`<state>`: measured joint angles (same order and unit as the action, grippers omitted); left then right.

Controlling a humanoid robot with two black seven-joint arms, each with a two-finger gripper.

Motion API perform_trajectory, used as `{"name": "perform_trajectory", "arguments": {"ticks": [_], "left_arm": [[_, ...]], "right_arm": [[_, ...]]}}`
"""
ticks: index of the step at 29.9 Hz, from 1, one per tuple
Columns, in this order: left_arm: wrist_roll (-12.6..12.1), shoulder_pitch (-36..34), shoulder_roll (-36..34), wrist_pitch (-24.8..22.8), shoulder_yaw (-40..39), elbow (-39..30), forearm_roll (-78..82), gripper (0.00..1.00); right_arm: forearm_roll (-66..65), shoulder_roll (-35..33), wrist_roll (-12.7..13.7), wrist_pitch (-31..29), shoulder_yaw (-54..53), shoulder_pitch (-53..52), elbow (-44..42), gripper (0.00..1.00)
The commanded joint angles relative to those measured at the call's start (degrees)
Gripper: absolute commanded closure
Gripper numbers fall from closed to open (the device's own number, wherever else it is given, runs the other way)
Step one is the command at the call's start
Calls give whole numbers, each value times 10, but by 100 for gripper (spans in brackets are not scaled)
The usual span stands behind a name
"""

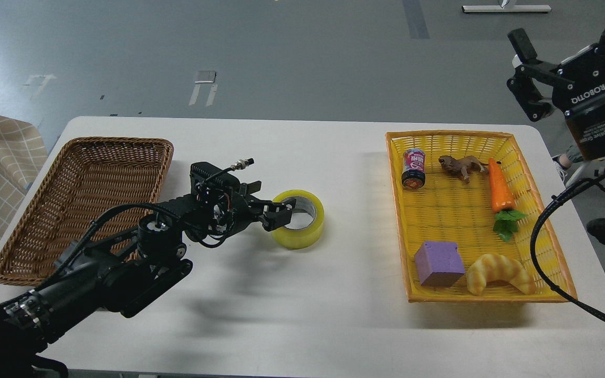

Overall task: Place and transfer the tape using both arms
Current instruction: 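Grasp the tape roll's rim with the left gripper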

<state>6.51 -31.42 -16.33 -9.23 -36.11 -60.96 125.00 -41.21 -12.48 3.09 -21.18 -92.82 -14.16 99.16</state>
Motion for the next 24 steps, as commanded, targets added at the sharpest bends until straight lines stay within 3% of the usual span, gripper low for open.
{"name": "perform_trajectory", "arguments": {"ticks": [1, 24], "left_arm": [[1, -1, 0, 0, 0, 1, 0, 2], [10, -7, 4, 0, 23, 29, -9, 2]], "right_arm": [[1, 1, 0, 1, -2, 5, 1, 0], [1, 0, 0, 1, -25, 0, 1, 0]]}}
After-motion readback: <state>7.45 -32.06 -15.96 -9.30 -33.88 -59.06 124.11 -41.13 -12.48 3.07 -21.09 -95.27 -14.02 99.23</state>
